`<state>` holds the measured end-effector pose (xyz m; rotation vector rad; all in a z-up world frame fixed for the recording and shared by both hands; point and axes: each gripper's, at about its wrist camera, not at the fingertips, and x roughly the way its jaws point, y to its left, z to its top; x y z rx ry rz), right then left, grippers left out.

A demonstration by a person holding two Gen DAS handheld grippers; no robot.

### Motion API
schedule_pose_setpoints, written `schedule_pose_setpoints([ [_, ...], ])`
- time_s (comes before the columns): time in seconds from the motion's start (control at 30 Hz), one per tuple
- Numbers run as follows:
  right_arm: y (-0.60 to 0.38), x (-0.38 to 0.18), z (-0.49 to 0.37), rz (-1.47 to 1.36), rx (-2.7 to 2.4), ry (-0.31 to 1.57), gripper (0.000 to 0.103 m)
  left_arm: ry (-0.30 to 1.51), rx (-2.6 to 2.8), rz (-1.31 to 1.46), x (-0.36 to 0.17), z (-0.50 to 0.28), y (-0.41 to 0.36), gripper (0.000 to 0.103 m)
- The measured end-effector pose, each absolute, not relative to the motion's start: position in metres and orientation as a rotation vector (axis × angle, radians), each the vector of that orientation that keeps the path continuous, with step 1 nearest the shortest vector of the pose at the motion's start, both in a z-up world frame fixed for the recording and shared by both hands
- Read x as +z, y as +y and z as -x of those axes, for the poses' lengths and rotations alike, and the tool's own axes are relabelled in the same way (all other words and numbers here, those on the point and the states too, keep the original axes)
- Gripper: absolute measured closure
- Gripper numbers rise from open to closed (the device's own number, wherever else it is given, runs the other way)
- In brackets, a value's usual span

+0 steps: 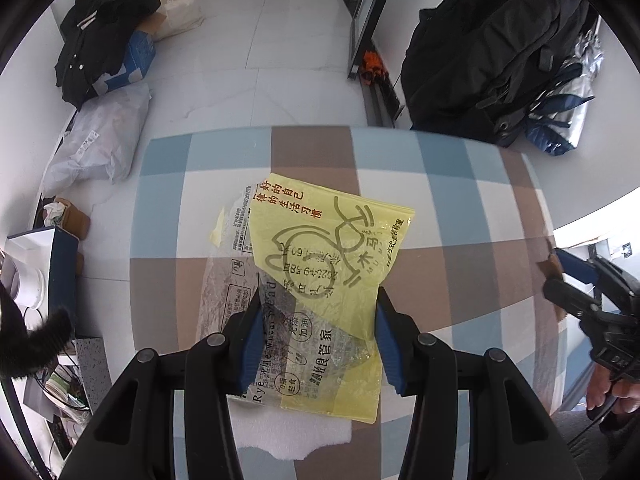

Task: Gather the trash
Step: 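Grasp the yellow bread bag with the left gripper while the right gripper holds the packet, then carry the brown packet and yellow bread bag over to the white bin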

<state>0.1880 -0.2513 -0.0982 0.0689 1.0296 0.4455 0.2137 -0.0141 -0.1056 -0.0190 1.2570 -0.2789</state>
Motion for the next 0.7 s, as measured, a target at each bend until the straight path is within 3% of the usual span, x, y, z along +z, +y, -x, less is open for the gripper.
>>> schedule_pose_setpoints([
  [0.7, -0.228, -0.063, -0.161, -0.167, 0.430, 0.945, 0.055, 1.027, -0.308, 0.111, -0.054, -0.181, 0.008, 0.059],
])
